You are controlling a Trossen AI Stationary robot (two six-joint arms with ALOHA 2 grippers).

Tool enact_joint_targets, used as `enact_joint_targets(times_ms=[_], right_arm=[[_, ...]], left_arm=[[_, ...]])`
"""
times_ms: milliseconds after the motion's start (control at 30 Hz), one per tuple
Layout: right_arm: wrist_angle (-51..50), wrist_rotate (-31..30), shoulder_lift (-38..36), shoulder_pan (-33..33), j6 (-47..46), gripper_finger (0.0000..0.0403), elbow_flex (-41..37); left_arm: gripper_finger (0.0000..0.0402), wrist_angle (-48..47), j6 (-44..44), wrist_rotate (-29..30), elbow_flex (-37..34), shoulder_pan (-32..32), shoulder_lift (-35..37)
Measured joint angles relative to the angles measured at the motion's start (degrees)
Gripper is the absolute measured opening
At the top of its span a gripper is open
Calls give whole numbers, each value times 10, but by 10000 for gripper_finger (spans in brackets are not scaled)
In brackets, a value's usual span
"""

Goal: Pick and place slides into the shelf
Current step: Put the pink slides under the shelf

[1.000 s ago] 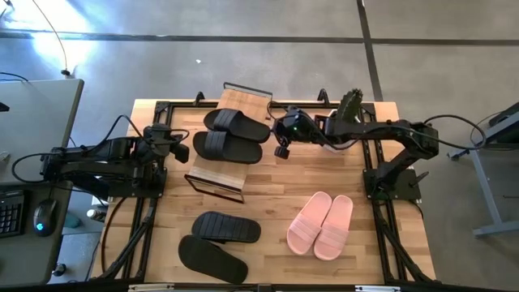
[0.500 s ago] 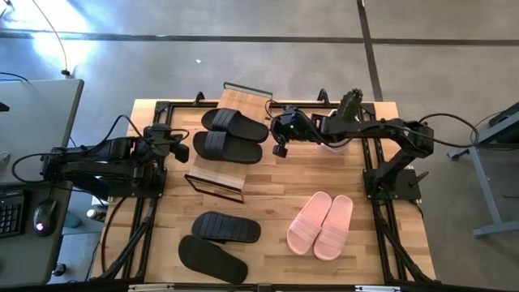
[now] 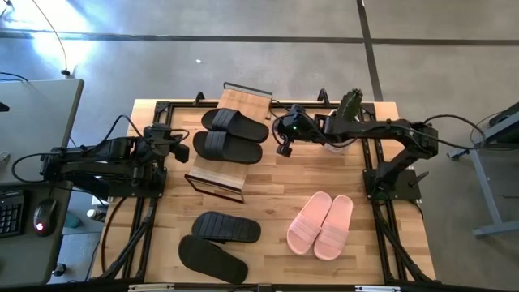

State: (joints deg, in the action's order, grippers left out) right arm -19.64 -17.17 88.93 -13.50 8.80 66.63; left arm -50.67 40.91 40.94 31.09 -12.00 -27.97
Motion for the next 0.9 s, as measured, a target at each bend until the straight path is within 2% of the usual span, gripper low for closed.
enact_joint_targets(times_ms=[100, 167, 433, 533, 733, 900], right_arm=[[-30, -18, -46, 16, -14, 0, 0], [-64, 6, -87, 23, -49, 0, 0], [-242, 259, -220, 31, -239, 0, 1], [-311, 316, -241, 46, -314, 0, 1], [-421, 286, -237, 124, -453, 0, 0], [-417, 241, -234, 229, -564, 1, 0]], left_arm=[[1, 1, 0, -2, 0, 0, 0], [1, 1, 0, -8, 0, 0, 0], [1, 17, -5, -45, 0, 0, 0], [1, 17, -5, -62, 0, 0, 0], [1, 18, -7, -102, 0, 0, 0], [1, 18, -18, -124, 0, 0, 0]])
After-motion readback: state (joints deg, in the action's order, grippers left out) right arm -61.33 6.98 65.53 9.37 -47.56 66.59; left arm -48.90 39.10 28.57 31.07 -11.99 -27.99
